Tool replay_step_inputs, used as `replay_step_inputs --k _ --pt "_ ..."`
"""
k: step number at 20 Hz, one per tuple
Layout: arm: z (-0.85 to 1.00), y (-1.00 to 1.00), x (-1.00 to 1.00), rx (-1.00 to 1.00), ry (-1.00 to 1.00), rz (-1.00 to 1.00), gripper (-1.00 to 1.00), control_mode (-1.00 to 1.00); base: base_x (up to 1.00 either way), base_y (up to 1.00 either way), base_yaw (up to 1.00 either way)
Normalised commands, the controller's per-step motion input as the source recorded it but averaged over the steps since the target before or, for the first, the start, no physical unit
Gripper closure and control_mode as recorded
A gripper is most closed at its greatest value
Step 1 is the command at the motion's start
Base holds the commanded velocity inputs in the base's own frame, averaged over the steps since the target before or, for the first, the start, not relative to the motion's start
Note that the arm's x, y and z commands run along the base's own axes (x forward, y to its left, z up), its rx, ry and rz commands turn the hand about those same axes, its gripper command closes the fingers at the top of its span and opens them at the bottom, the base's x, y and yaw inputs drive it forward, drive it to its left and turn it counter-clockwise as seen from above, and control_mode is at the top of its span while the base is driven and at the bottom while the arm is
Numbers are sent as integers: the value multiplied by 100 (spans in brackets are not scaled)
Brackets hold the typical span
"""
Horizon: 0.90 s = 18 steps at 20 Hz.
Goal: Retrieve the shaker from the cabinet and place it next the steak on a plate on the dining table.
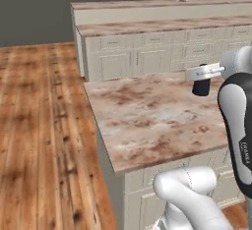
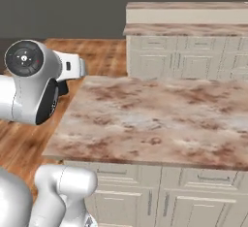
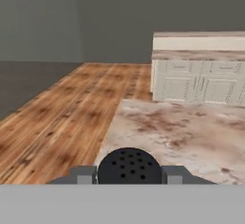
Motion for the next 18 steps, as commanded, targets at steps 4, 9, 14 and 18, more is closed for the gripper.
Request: replay_step_inputs --k 4,9,14,18 --pt "0 0 0 0 0 0 100 100 -24 100 24" --pt "0 0 0 0 0 0 100 100 42 100 -2" --pt "0 0 0 0 0 0 100 100 79 100 -19" --pt "0 0 0 0 0 0 100 100 100 100 -19"
